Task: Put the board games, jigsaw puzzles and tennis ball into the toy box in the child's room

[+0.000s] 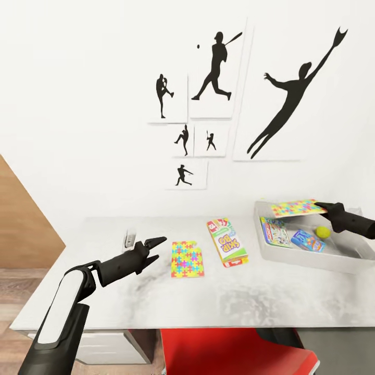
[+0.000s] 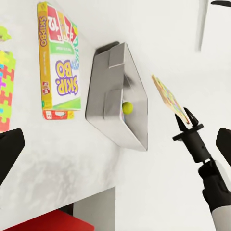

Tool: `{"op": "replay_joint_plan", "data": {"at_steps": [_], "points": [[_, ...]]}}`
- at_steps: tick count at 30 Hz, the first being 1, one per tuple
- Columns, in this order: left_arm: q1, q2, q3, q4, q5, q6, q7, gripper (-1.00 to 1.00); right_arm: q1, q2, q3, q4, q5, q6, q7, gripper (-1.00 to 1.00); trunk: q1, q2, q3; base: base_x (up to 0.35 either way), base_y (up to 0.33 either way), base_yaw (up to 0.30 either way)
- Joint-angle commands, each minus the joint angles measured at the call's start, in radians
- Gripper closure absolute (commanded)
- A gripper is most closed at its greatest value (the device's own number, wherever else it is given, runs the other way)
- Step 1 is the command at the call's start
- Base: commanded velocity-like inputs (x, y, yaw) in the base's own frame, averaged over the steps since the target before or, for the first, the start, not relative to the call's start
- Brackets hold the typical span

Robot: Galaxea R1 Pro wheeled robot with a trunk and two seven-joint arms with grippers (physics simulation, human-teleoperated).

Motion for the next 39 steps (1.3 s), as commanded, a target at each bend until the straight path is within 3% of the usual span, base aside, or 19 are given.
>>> {"op": "replay_joint_plan", "data": {"at_steps": [1, 6, 10, 12, 15, 18, 20, 26, 30, 39], "points": [[-0.001, -0.001, 0.002, -0.001, 0.011, 0.005, 0.010, -1.00, -0.001, -0.009, -0.006, 0.002, 0.006, 0.010, 0.007, 1.00, 0.001, -0.002, -0.003, 0.000, 0.000, 0.028], [-0.009, -0.003, 0.002, -0.001, 0.011, 0.006, 0.008, -1.00, -0.002, -0.020, -0.006, 0.004, 0.005, 0.014, 0.009, 1.00, 0.001, -0.002, -0.011, 0.000, 0.000, 0.054], [-0.070, -0.013, -0.005, -0.001, 0.012, 0.007, 0.038, -1.00, -0.002, -0.020, -0.006, 0.007, 0.005, 0.014, 0.010, 1.00, 0.001, -0.002, -0.017, 0.000, 0.000, 0.072], [-0.107, -0.029, -0.008, -0.001, 0.023, 0.007, 0.103, -1.00, -0.003, -0.017, -0.006, 0.008, 0.005, 0.013, 0.010, 1.00, 0.001, -0.002, -0.020, 0.000, 0.000, 0.077], [-0.165, -0.068, -0.013, -0.001, 0.095, 0.005, 0.261, -1.00, -0.002, -0.008, -0.006, 0.010, 0.006, 0.006, 0.012, 1.00, 0.001, -0.002, -0.025, 0.000, 0.000, 0.078], [-0.179, -0.074, -0.030, -0.001, 0.112, 0.004, 0.292, -1.00, -0.003, -0.006, -0.007, 0.010, 0.006, 0.002, 0.010, 1.00, 0.001, -0.002, -0.029, 0.000, 0.000, 0.061], [-0.202, -0.079, -0.065, 0.000, 0.123, 0.001, 0.325, -1.00, -0.002, -0.004, -0.009, 0.027, 0.006, -0.029, 0.003, 1.00, 0.001, -0.002, -0.033, 0.000, 0.000, 0.022], [-0.237, -0.090, -0.107, 0.002, 0.128, -0.028, 0.368, -1.00, -0.003, -0.006, -0.014, 0.098, 0.004, -0.164, -0.001, 1.00, 0.001, -0.002, -0.042, 0.000, 0.000, 0.005], [-0.243, -0.094, -0.132, 0.003, 0.131, -0.034, 0.388, -1.00, -0.003, -0.006, -0.016, 0.111, 0.004, -0.187, -0.001, 1.00, 0.001, -0.002, -0.048, 0.000, 0.000, 0.000], [-0.251, -0.097, -0.140, 0.002, 0.134, -0.036, 0.395, -1.00, -0.003, -0.007, -0.015, 0.116, 0.003, -0.194, 0.000, 1.00, 0.001, -0.002, -0.063, 0.000, 0.000, 0.000]]}}
